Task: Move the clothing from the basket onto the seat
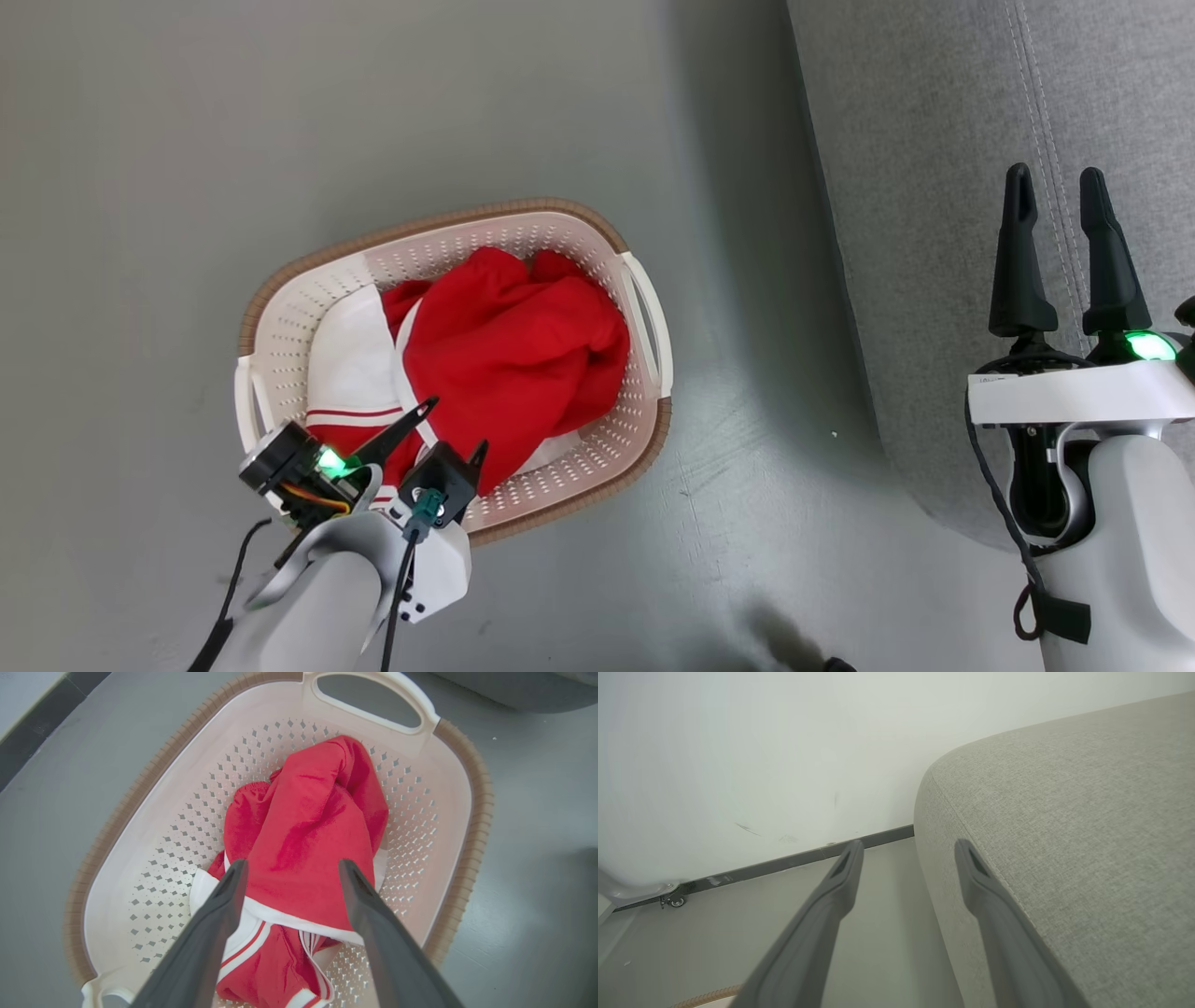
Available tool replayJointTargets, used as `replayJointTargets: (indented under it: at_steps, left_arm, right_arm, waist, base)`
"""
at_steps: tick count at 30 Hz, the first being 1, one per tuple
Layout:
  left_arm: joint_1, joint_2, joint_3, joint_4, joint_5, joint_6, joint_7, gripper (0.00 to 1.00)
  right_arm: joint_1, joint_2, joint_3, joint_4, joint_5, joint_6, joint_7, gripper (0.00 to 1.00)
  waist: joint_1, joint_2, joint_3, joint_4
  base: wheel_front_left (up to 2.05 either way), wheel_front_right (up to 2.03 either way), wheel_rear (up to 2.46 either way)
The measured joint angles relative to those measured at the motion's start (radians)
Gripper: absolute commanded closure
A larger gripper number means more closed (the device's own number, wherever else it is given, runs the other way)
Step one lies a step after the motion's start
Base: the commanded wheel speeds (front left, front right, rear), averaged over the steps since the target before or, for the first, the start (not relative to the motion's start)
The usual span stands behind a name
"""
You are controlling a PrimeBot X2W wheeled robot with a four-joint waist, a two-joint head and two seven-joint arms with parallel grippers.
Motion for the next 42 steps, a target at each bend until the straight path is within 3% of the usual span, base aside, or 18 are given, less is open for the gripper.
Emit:
replayJointTargets:
  at_steps: [8,28,42]
  left_arm:
    - [-0.042,0.011,-0.052,0.057,0.069,0.001,0.035,0.00]
    - [-0.124,0.039,-0.072,0.170,0.115,0.020,0.154,0.00]
    - [-0.170,0.048,-0.071,0.217,0.150,0.088,0.235,0.00]
  right_arm:
    - [-0.039,0.001,0.009,0.002,0.020,0.000,0.000,0.00]
    - [-0.061,0.004,0.022,-0.017,0.056,0.000,0.000,0.00]
    - [-0.073,0.005,0.038,-0.022,0.080,0.000,-0.003,0.00]
  waist:
    - [0.0000,0.0000,0.033,-0.020]
    - [0.0000,0.0000,0.108,-0.066]
    - [0.0000,0.0000,0.154,-0.096]
  base:
    - [0.00,0.00,0.00]
    - [0.00,0.00,0.00]
    - [0.00,0.00,0.00]
